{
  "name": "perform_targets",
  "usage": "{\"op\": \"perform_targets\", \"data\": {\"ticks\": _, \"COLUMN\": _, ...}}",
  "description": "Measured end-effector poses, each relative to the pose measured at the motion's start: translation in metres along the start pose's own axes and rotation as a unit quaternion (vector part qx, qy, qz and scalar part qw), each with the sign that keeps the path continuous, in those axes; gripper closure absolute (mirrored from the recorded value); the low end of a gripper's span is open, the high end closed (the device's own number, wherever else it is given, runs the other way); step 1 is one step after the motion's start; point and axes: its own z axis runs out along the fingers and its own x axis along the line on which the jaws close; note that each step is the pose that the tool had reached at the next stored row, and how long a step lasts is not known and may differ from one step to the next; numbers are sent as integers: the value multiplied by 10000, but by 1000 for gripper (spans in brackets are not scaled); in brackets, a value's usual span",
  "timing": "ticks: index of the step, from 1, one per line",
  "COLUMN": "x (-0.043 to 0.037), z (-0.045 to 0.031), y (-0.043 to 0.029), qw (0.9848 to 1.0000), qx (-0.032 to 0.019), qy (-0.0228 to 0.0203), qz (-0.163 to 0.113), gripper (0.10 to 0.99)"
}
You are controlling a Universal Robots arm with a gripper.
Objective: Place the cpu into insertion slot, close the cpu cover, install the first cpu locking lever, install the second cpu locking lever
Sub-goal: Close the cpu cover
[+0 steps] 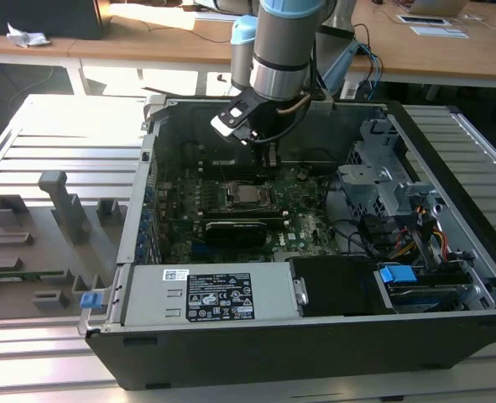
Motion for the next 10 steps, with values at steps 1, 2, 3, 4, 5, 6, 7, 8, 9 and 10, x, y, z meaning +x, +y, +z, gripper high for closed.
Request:
{"op": "perform_targets", "data": {"ticks": 1, "x": 1, "z": 11, "y": -27, "qw": 10000, "qx": 0, "qy": 0, "qz": 1, "gripper": 980}}
{"op": "perform_targets", "data": {"ticks": 2, "x": 2, "z": 22, "y": -51, "qw": 10000, "qx": -1, "qy": 0, "qz": 0, "gripper": 980}}
{"op": "perform_targets", "data": {"ticks": 3, "x": 2, "z": 33, "y": -75, "qw": 10000, "qx": -1, "qy": 0, "qz": 0, "gripper": 980}}
{"op": "perform_targets", "data": {"ticks": 4, "x": 3, "z": 43, "y": -99, "qw": 10000, "qx": -2, "qy": 0, "qz": 0, "gripper": 980}}
{"op": "perform_targets", "data": {"ticks": 5, "x": 5, "z": 61, "y": -139, "qw": 10000, "qx": -2, "qy": 0, "qz": 1, "gripper": 980}}
{"op": "perform_targets", "data": {"ticks": 6, "x": 6, "z": 71, "y": -164, "qw": 10000, "qx": -2, "qy": 0, "qz": 0, "gripper": 980}}
{"op": "perform_targets", "data": {"ticks": 7, "x": 7, "z": 81, "y": -188, "qw": 10000, "qx": -2, "qy": -1, "qz": 0, "gripper": 980}}
{"op": "perform_targets", "data": {"ticks": 8, "x": 8, "z": 91, "y": -216, "qw": 10000, "qx": -2, "qy": 0, "qz": 1, "gripper": 980}}
{"op": "perform_targets", "data": {"ticks": 9, "x": 9, "z": 99, "y": -238, "qw": 10000, "qx": -2, "qy": -1, "qz": 1, "gripper": 980}}
{"op": "perform_targets", "data": {"ticks": 10, "x": 11, "z": 108, "y": -267, "qw": 10000, "qx": -2, "qy": -1, "qz": 0, "gripper": 980}}
